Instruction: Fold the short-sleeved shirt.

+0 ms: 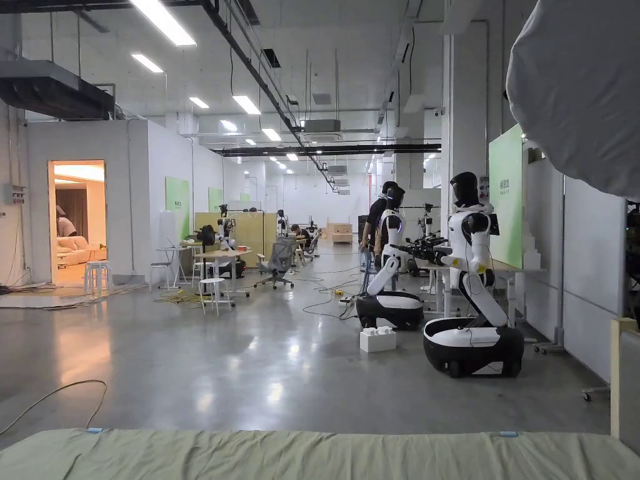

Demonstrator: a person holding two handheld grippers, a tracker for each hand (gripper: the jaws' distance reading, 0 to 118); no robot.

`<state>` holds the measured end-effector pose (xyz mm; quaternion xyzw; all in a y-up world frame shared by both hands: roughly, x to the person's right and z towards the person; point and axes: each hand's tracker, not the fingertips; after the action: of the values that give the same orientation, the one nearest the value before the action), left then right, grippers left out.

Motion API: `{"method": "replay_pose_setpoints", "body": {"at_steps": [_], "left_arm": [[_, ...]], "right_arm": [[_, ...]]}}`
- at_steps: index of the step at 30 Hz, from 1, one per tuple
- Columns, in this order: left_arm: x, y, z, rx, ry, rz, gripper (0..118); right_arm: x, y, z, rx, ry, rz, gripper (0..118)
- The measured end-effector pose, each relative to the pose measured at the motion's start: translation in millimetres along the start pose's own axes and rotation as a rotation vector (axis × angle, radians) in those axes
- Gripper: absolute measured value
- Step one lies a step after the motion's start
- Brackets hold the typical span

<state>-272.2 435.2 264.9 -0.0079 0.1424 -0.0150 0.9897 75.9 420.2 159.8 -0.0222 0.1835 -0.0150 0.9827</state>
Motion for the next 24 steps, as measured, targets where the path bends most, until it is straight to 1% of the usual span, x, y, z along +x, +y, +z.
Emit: {"method": "replay_pose_setpoints", "body": {"at_steps": [3, 5, 7, 8, 12, 17, 24], "left_arm": [[1.8, 0.6, 0.3, -0.002, -0.003, -0.016, 118], [2.2, 0.9, 2.6, 0.007, 0.004, -0.03, 118], [1.1, 1.3, 4.4, 0.011, 0.008, -0.032, 118], [0.0, 1.5, 4.9, 0.009, 0.009, -0.03, 118], [-3.7, 2.6, 9.2, 0.011, 0.012, -0.013, 118], [-5.8, 4.6, 10.1, 0.01, 0.027, -0.027, 118], [-9.5, 6.1, 9.3, 0.004, 0.036, -0.001, 118]], "right_arm": [[-1.9, 1.1, -0.2, -0.005, -0.001, 0.004, 118], [-2.3, 1.2, 1.6, 0.003, 0.002, 0.003, 118], [-2.5, 2.1, 1.2, 0.013, 0.021, 0.02, 118], [-1.0, -0.2, 0.2, -0.019, 0.023, 0.007, 118], [-0.9, 0.6, 1.8, -0.008, -0.001, 0.023, 118], [0.3, 4.1, 3.4, -0.008, 0.007, 0.0, 118], [-1.0, 5.9, 3.5, -0.012, 0.002, 0.003, 118]]}}
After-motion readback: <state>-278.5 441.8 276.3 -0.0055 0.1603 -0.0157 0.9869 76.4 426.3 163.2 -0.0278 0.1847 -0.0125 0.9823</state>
